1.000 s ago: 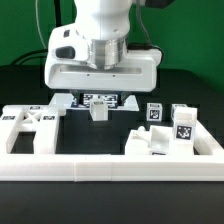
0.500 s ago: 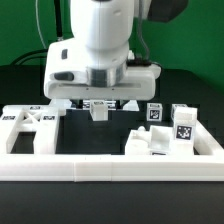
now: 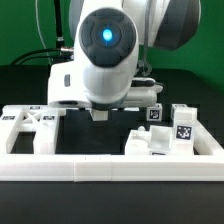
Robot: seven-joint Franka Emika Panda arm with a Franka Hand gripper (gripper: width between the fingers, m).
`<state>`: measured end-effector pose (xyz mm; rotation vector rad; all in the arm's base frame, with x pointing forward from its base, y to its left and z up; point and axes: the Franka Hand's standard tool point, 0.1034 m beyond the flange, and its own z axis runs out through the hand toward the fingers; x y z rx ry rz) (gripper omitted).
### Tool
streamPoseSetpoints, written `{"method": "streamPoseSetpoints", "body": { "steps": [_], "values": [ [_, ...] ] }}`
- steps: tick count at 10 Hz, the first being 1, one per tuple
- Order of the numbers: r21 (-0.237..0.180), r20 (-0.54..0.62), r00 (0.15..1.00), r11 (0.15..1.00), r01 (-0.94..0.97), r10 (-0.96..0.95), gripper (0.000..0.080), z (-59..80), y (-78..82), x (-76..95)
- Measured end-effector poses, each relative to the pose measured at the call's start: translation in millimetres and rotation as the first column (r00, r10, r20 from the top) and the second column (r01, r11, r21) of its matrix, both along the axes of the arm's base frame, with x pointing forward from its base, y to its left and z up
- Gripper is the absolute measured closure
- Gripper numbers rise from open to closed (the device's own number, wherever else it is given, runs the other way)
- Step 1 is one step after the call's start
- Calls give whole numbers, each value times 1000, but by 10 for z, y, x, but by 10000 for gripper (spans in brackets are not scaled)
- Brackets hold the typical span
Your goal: Assemble chair
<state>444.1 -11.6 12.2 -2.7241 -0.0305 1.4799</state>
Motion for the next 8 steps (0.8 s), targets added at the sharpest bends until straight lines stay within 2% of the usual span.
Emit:
{"method": "streamPoseSetpoints", "body": {
  "steps": [4,6,8],
  "values": [
    [-24,-7,1000,1000,15,-15,180,-32,-34,-42],
    [-27,-9,1000,999,18,-18,515,-34,-38,-50],
    [-27,-9,1000,999,18,-18,514,-34,-36,-49]
  ]
}}
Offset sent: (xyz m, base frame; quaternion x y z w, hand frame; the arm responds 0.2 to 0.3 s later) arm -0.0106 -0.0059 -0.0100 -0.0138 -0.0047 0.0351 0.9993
